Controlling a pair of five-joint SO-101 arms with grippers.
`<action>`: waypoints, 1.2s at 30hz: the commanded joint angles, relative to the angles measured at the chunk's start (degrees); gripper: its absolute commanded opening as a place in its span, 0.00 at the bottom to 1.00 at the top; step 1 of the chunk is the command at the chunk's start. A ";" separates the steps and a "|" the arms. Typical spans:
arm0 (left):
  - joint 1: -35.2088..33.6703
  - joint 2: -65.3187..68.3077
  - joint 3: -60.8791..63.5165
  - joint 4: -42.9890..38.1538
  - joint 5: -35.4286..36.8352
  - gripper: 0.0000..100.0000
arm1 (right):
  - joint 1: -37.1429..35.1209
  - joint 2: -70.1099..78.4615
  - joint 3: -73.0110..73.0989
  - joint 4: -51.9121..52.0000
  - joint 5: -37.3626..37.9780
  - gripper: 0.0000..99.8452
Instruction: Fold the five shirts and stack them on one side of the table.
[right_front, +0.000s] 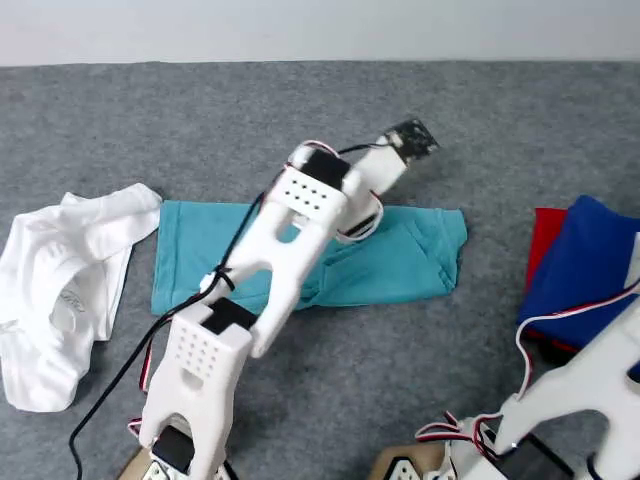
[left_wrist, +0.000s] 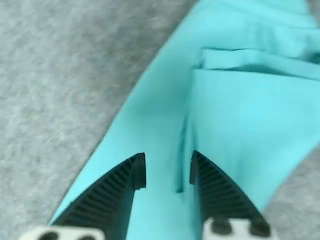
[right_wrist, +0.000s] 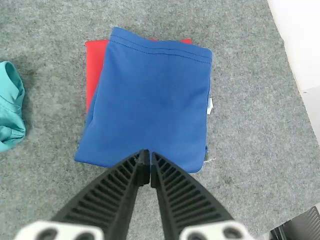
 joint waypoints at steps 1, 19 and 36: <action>-1.85 0.18 -3.82 0.79 -1.58 0.15 | 0.75 -2.07 -0.26 2.33 0.62 0.01; 5.36 -2.64 -5.41 20.40 -0.53 0.05 | 0.57 -2.07 -0.26 2.33 0.35 0.01; 2.29 -1.32 0.40 12.92 -0.35 0.02 | 0.57 -1.98 -0.26 2.33 0.44 0.01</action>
